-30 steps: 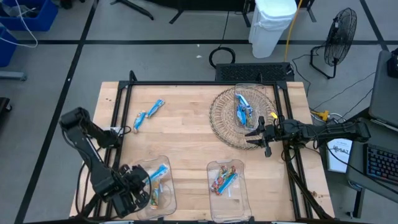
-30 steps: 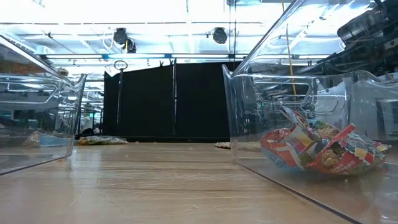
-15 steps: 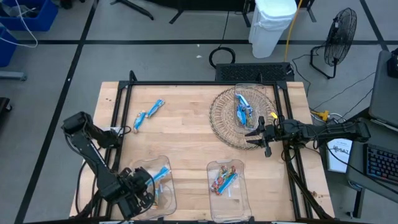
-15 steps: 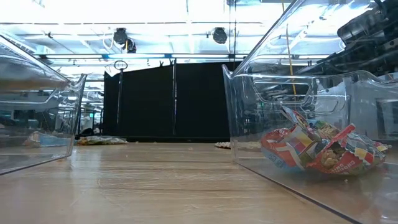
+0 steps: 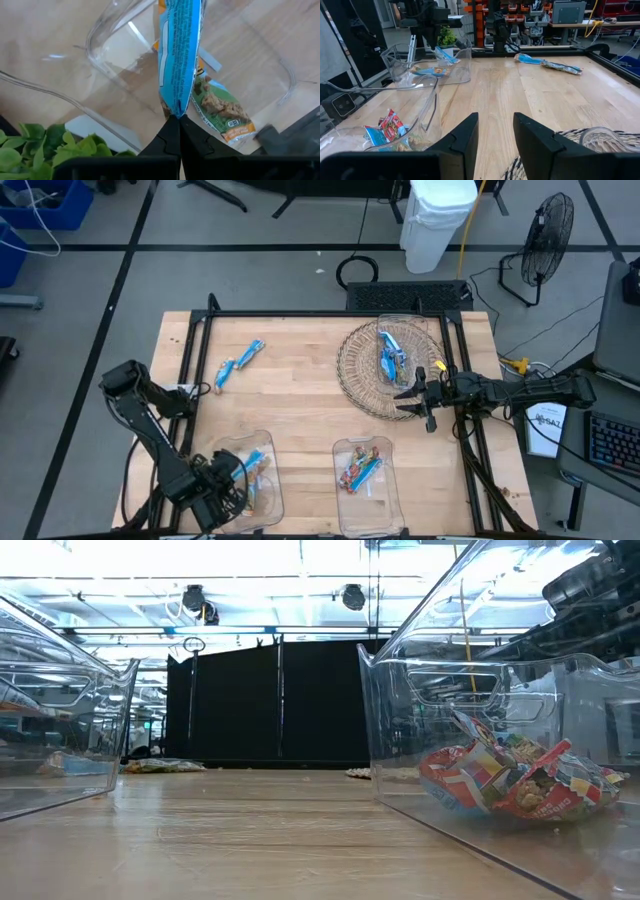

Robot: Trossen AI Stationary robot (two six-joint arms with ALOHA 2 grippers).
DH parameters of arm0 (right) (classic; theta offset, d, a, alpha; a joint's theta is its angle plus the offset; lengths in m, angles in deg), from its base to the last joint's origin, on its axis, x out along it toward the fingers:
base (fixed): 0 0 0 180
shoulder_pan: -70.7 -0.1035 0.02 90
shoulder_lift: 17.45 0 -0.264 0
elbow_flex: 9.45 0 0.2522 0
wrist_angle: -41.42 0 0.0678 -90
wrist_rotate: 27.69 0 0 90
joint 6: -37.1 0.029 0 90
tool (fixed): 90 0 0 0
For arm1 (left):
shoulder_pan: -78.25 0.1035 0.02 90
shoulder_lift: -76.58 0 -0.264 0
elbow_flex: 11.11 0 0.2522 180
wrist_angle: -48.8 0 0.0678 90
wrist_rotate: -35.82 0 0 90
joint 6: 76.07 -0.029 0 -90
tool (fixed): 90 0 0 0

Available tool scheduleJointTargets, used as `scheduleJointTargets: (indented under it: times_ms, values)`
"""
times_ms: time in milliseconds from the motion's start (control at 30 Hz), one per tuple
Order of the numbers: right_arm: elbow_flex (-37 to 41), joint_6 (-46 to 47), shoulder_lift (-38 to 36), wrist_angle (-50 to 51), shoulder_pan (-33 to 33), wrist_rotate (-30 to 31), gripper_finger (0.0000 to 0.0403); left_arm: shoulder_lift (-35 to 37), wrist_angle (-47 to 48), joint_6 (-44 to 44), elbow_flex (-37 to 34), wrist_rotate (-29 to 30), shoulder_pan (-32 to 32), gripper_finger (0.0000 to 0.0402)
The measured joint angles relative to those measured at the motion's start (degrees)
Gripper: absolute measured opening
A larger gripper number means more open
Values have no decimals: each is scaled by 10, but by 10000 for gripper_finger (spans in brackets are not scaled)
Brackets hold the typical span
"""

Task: Pick and place Granola Bars by type
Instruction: Put the orange granola bar into the bottom left transparent bin

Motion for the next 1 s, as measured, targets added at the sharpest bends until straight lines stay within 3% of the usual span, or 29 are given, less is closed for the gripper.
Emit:
scheduleJointTargets:
  times_ms: [833, 1000]
  values:
    - [0, 0, 0, 0, 0, 0, 114, 0, 2, -1, 0, 33, 1, 8]
    - [0, 0, 0, 0, 0, 0, 114, 0, 7, 20, 0, 37, 8, 30]
